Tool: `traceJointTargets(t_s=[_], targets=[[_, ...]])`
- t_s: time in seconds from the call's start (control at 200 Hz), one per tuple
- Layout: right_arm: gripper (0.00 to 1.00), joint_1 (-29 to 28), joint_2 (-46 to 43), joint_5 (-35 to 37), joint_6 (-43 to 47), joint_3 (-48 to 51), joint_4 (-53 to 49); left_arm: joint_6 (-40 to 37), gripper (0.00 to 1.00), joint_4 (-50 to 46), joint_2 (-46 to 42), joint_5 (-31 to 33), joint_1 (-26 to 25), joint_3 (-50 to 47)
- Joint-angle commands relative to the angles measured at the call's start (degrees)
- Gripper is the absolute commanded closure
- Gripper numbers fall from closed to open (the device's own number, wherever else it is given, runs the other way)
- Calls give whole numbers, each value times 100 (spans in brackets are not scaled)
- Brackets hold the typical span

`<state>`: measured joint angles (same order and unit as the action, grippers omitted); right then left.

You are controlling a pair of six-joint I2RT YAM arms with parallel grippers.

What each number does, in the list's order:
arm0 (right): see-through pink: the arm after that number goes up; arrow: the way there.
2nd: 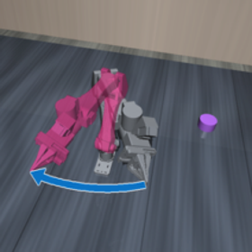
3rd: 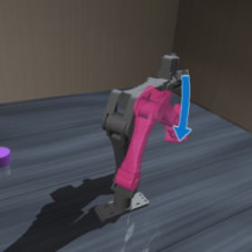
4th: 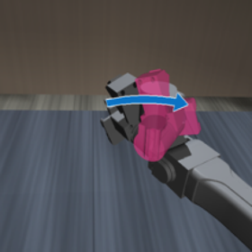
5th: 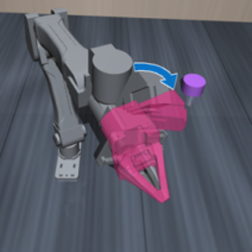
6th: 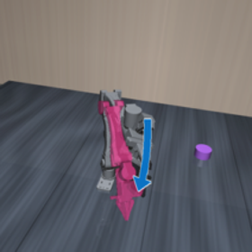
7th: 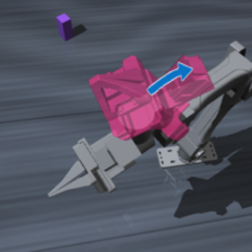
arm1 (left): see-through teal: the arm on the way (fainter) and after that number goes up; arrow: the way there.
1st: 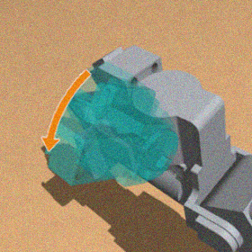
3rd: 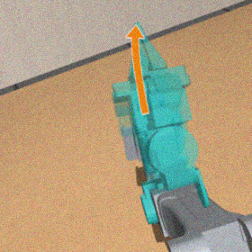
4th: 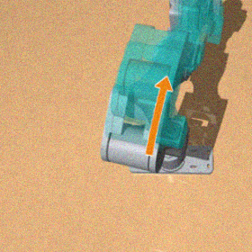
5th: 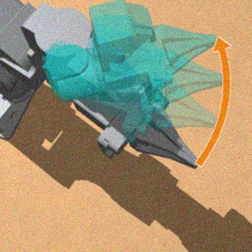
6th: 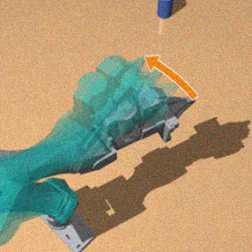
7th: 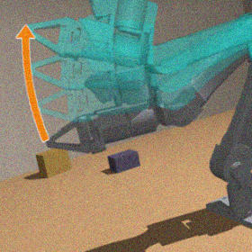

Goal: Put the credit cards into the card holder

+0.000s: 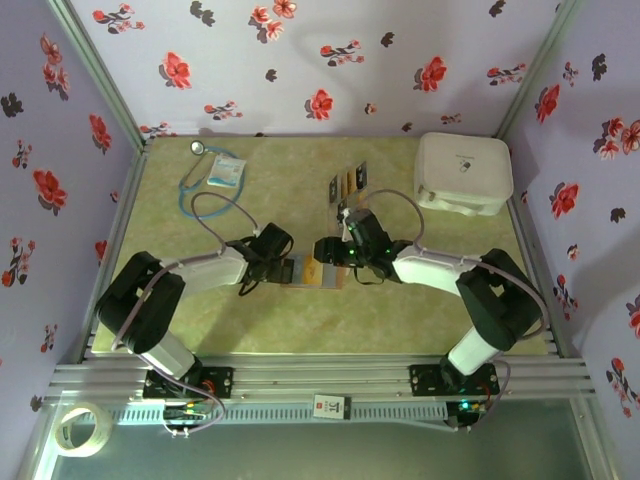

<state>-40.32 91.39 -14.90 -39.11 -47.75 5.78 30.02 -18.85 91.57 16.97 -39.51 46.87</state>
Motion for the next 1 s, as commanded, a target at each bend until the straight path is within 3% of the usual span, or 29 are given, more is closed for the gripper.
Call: traceJointTargets(t_s=[0.0,0.125,0.29,0.995], targets=[[65,-38,1,572,443,-332,-1208,89,0,-277,-153,140,136,85],[86,-111,250,884,642,-738,-1842,101,0,-393,-165,275,194,81],[96,-363,567,1004,734,-1070,-2148,44,0,-393,-409,272,198,58],[100,-677,1293,1059,644,-1415,-2168,-154,0,-732,260,451,303,429]])
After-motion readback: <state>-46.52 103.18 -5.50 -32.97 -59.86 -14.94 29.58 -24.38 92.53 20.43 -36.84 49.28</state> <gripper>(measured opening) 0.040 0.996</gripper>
